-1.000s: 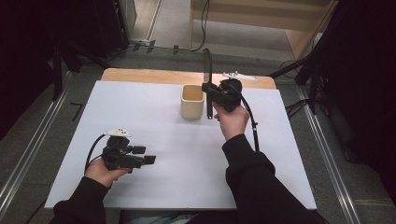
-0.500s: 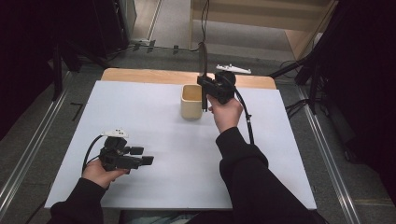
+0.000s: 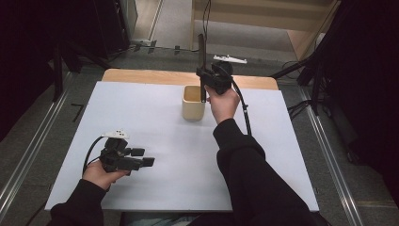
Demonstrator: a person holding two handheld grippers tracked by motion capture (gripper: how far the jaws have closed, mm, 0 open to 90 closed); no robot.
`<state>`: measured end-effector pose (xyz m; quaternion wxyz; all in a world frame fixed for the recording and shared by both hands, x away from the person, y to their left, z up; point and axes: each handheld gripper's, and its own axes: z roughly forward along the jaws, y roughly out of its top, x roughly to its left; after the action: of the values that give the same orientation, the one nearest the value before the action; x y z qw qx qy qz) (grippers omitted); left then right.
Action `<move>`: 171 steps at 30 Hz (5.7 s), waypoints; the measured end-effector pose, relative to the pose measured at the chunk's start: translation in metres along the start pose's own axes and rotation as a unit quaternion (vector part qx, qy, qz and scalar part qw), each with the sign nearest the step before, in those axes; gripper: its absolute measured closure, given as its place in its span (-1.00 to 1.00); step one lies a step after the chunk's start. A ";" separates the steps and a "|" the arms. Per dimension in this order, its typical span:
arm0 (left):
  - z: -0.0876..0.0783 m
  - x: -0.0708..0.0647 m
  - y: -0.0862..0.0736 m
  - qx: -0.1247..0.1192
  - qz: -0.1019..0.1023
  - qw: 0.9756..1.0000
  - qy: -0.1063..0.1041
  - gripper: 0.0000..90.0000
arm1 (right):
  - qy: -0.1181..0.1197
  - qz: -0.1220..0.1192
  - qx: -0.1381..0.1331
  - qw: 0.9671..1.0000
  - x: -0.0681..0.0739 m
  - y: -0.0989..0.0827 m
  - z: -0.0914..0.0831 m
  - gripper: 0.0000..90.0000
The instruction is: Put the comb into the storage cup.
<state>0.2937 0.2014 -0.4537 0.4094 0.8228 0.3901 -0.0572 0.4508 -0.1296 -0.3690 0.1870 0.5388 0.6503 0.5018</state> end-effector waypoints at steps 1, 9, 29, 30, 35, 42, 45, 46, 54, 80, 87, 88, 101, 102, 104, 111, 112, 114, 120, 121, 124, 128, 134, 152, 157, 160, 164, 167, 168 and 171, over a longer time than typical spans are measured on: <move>0.000 0.000 0.000 0.000 0.000 1.000 -0.001 -0.32 | 0.000 0.000 0.000 1.000 0.000 0.001 0.002 0.55; 0.001 0.000 0.000 0.000 0.000 1.000 -0.007 -0.32 | -0.011 0.001 -0.001 1.000 -0.002 0.003 0.020 0.56; 0.002 0.000 0.000 0.002 0.004 1.000 -0.009 -0.32 | -0.024 -0.014 0.010 1.000 -0.007 -0.006 0.039 0.56; 0.002 0.000 0.000 0.002 0.004 1.000 -0.009 -0.32 | -0.024 -0.016 0.011 1.000 -0.007 -0.007 0.039 0.56; 0.002 0.000 0.000 0.002 0.004 1.000 -0.009 -0.32 | -0.021 -0.019 0.018 0.999 -0.006 -0.010 0.041 0.56; 0.002 0.000 0.000 0.002 0.004 1.000 -0.009 -0.32 | -0.019 -0.028 0.027 0.999 -0.003 -0.017 0.042 0.56; 0.002 0.000 0.000 0.002 0.004 1.000 -0.009 -0.32 | -0.019 -0.028 0.030 0.999 -0.004 -0.020 0.042 0.56; 0.002 0.000 0.000 0.002 0.004 1.000 -0.009 -0.32 | -0.018 -0.028 0.031 0.999 -0.004 -0.021 0.042 0.56; 0.002 0.001 0.000 0.003 0.004 1.000 -0.009 -0.32 | -0.017 -0.032 0.042 0.998 -0.005 -0.027 0.042 0.55; 0.003 0.001 0.000 0.009 0.006 1.000 -0.008 -0.32 | -0.017 -0.051 0.060 0.997 -0.005 -0.037 0.044 0.55; 0.003 0.001 0.000 0.011 0.006 1.000 -0.008 -0.32 | -0.018 -0.055 0.064 0.996 -0.003 -0.038 0.045 0.55; 0.003 0.001 0.000 0.011 0.006 1.000 -0.009 -0.32 | -0.018 -0.055 0.063 0.996 -0.003 -0.038 0.046 0.55; 0.003 0.001 0.000 0.010 0.006 1.000 -0.008 -0.32 | -0.019 -0.059 0.067 0.996 -0.001 -0.039 0.046 0.55; 0.003 0.001 0.000 0.010 0.006 1.000 -0.008 -0.32 | -0.018 -0.058 0.066 0.996 -0.002 -0.039 0.046 0.55; 0.003 0.001 0.000 0.010 0.006 1.000 -0.009 -0.32 | -0.018 -0.055 0.066 0.996 -0.002 -0.039 0.046 0.55; 0.003 0.001 0.000 0.010 0.006 1.000 -0.008 -0.32 | -0.018 -0.057 0.064 0.996 -0.002 -0.040 0.046 0.55; 0.003 0.001 0.000 0.011 0.006 1.000 -0.008 -0.32 | -0.018 -0.057 0.064 0.996 -0.001 -0.040 0.046 0.55; 0.003 0.001 0.000 0.010 0.006 1.000 -0.008 -0.32 | -0.019 -0.060 0.066 0.996 -0.001 -0.040 0.046 0.55; 0.005 0.002 0.000 0.012 0.006 1.000 -0.009 -0.32 | -0.017 -0.066 0.071 0.995 -0.001 -0.040 0.046 0.54; 0.005 0.002 0.000 0.013 0.006 1.000 -0.009 -0.32 | -0.011 -0.062 0.073 0.995 -0.001 -0.039 0.046 0.45; 0.005 0.002 0.001 0.011 0.006 1.000 -0.010 -0.32 | 0.022 -0.054 0.073 0.996 -0.002 -0.038 0.042 0.03; 0.007 0.001 0.001 0.015 0.008 1.000 -0.010 -0.32 | 0.029 -0.077 0.071 0.994 -0.003 -0.037 0.031 -0.10; 0.007 0.002 0.002 0.013 0.007 1.000 -0.010 -0.32 | 0.046 -0.078 0.078 0.993 -0.009 -0.037 0.024 -0.22; 0.008 0.002 0.003 0.015 0.007 1.000 -0.010 -0.32 | 0.069 -0.078 0.076 0.992 -0.019 -0.051 0.001 -0.31; 0.008 0.003 0.003 0.013 0.007 1.000 -0.010 -0.32 | 0.077 -0.082 0.071 0.991 -0.017 -0.055 -0.006 -0.31; 0.008 0.003 0.003 0.013 0.007 1.000 -0.011 -0.32 | 0.082 -0.080 0.071 0.991 -0.016 -0.057 -0.009 -0.32; 0.008 0.003 0.003 0.014 0.007 1.000 -0.011 -0.32 | 0.087 -0.084 0.073 0.990 -0.016 -0.058 -0.015 -0.32; 0.008 0.003 0.003 0.014 0.007 1.000 -0.011 -0.32 | 0.093 -0.085 0.068 0.990 -0.015 -0.059 -0.021 -0.33; 0.008 0.003 0.004 0.013 0.007 1.000 -0.011 -0.32 | 0.095 -0.084 0.068 0.990 -0.015 -0.059 -0.022 -0.33; 0.009 0.003 0.004 0.013 0.007 1.000 -0.012 -0.32 | 0.099 -0.084 0.068 0.989 -0.015 -0.060 -0.027 -0.33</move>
<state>0.3002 0.1956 -0.4583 0.4038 0.8301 0.3784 -0.0688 0.4042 -0.1506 -0.4130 0.1262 0.4412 0.7410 0.4902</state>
